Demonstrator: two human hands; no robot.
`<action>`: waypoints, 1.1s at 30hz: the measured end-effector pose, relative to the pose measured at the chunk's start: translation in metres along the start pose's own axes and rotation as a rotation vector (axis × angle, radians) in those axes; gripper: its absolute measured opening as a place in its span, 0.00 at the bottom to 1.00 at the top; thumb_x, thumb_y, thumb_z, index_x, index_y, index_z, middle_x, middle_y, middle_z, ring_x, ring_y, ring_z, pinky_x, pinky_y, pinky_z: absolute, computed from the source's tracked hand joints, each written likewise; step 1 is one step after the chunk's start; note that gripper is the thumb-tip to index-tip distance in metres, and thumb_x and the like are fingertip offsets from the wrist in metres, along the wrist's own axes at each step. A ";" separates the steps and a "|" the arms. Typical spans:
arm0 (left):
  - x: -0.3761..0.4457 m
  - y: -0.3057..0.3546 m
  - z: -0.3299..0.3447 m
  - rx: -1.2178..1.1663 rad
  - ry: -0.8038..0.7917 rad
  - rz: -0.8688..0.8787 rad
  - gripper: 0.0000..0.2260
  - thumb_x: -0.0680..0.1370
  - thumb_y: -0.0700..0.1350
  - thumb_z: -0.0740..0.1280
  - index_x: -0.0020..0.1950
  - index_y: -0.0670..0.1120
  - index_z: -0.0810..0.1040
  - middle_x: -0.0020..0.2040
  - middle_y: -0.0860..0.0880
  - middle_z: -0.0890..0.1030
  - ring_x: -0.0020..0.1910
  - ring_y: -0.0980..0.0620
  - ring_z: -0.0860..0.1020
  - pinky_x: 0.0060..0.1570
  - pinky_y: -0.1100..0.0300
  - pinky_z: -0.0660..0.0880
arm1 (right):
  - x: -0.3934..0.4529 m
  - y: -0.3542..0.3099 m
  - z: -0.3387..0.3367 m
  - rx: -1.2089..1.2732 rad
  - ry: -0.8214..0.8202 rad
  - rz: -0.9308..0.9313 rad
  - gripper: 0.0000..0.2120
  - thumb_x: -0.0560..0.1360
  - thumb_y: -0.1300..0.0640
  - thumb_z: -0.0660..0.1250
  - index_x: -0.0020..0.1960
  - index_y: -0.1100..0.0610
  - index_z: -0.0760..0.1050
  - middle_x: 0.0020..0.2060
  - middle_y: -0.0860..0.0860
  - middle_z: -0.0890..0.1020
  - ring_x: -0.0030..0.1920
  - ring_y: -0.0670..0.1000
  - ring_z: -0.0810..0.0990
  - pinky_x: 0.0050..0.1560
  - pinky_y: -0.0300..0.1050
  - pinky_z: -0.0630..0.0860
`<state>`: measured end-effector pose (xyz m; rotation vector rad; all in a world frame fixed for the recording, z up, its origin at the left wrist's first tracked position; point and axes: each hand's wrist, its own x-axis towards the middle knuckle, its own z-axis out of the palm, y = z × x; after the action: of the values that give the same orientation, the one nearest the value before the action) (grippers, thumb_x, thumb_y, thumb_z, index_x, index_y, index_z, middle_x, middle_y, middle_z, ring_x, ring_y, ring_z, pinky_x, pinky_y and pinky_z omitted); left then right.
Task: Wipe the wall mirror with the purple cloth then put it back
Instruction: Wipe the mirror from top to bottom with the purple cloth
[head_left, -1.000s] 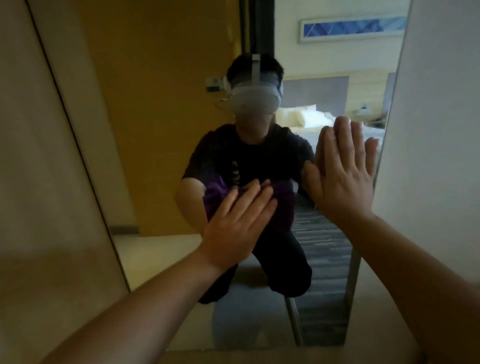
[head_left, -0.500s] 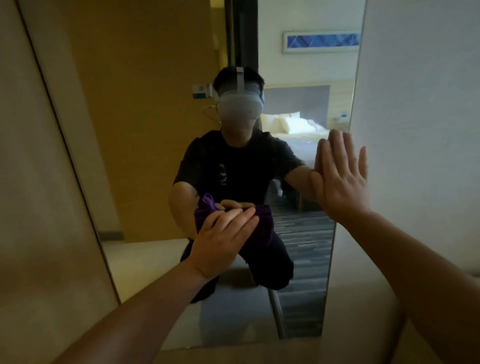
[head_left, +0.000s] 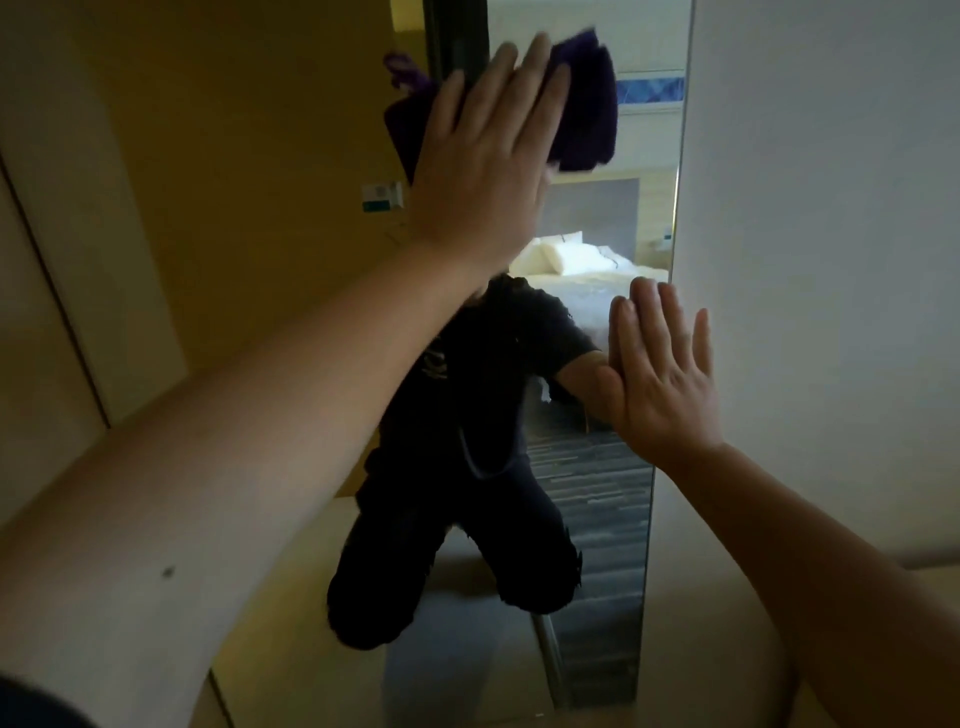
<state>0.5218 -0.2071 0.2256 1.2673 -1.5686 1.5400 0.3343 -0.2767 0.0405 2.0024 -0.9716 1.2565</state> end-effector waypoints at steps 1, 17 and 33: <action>-0.019 0.005 0.002 -0.002 0.003 0.030 0.24 0.82 0.51 0.58 0.78 0.45 0.64 0.78 0.44 0.63 0.77 0.43 0.62 0.74 0.43 0.58 | 0.000 -0.001 0.000 0.017 0.010 0.000 0.29 0.84 0.42 0.44 0.79 0.57 0.47 0.79 0.55 0.48 0.80 0.56 0.43 0.77 0.64 0.44; -0.291 0.101 0.025 -0.087 -0.145 0.220 0.19 0.83 0.45 0.56 0.74 0.47 0.71 0.75 0.47 0.68 0.74 0.46 0.68 0.71 0.46 0.62 | -0.027 0.058 0.004 0.091 -0.151 0.354 0.29 0.83 0.43 0.44 0.81 0.52 0.45 0.80 0.55 0.44 0.79 0.53 0.38 0.77 0.62 0.40; -0.035 0.069 0.010 -0.174 0.228 0.065 0.18 0.80 0.39 0.61 0.71 0.41 0.72 0.66 0.44 0.78 0.61 0.44 0.73 0.58 0.50 0.68 | -0.024 0.062 -0.005 0.029 -0.362 0.345 0.29 0.84 0.41 0.41 0.79 0.49 0.34 0.75 0.50 0.30 0.77 0.53 0.30 0.77 0.59 0.36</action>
<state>0.4743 -0.2180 0.1652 0.9197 -1.5692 1.4937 0.2742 -0.3017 0.0256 2.1963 -1.5331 1.0963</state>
